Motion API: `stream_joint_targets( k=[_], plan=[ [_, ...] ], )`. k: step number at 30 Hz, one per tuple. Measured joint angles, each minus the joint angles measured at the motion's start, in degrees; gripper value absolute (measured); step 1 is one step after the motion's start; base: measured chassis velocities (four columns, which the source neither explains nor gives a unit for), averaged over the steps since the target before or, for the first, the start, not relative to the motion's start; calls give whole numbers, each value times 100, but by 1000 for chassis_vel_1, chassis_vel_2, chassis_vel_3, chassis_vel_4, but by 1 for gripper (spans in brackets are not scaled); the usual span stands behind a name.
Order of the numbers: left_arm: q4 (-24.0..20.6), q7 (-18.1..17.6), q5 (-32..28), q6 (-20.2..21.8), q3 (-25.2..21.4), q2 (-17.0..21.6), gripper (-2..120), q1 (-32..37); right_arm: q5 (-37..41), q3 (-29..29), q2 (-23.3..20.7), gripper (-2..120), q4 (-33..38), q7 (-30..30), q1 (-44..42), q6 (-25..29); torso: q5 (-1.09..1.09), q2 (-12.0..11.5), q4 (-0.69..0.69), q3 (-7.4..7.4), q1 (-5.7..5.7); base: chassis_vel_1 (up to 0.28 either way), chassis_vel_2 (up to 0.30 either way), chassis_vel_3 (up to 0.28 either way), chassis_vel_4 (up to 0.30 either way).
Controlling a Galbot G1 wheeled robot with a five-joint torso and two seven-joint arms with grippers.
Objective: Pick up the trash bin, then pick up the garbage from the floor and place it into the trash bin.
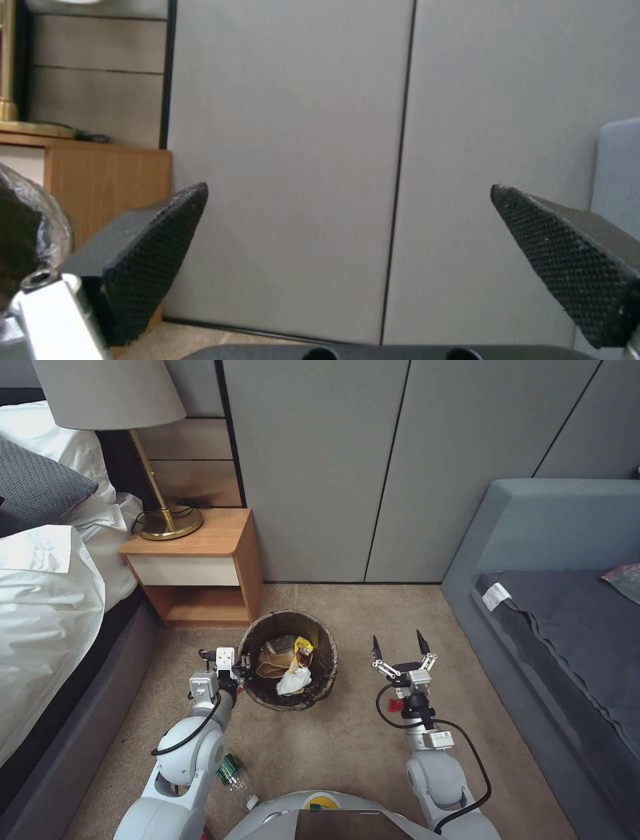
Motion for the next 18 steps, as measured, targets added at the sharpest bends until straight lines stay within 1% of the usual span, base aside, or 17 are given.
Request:
stream_joint_targets(
  k=[9,10,12,14,15,16,17,18],
  plan=[
    [1,-2,1,7,14,0,3,-1,-24,3,1,100,2,55,-13,-57,0,0,1,0,0,0,0,0,0],
    [1,-2,2,9,17,0,3,-2,-43,1,-4,100,49,154,-59,-219,0,0,1,0,0,0,0,0,0],
    [1,-3,2,9,17,0,3,-2,-43,1,-7,100,64,166,-74,-278,0,0,1,0,0,0,0,0,0],
    [1,-4,2,10,17,0,3,-2,-39,4,-25,100,132,204,-144,-533,0,0,1,0,0,0,0,0,0],
    [1,-4,2,10,17,0,3,-2,-39,4,-25,100,132,204,-144,-533,0,0,1,0,0,0,0,0,0],
    [1,-4,3,10,16,0,3,-2,-17,-3,-47,100,193,268,-215,-811,0,0,0,0,0,0,0,0,0],
    [1,-4,4,10,11,-1,3,2,31,-7,-81,100,238,427,-286,-1429,0,0,0,0,0,0,0,0,0],
    [1,-4,5,10,9,-1,3,5,81,-11,-99,100,234,569,-283,-1775,0,0,0,0,0,0,0,0,0]
  ],
)
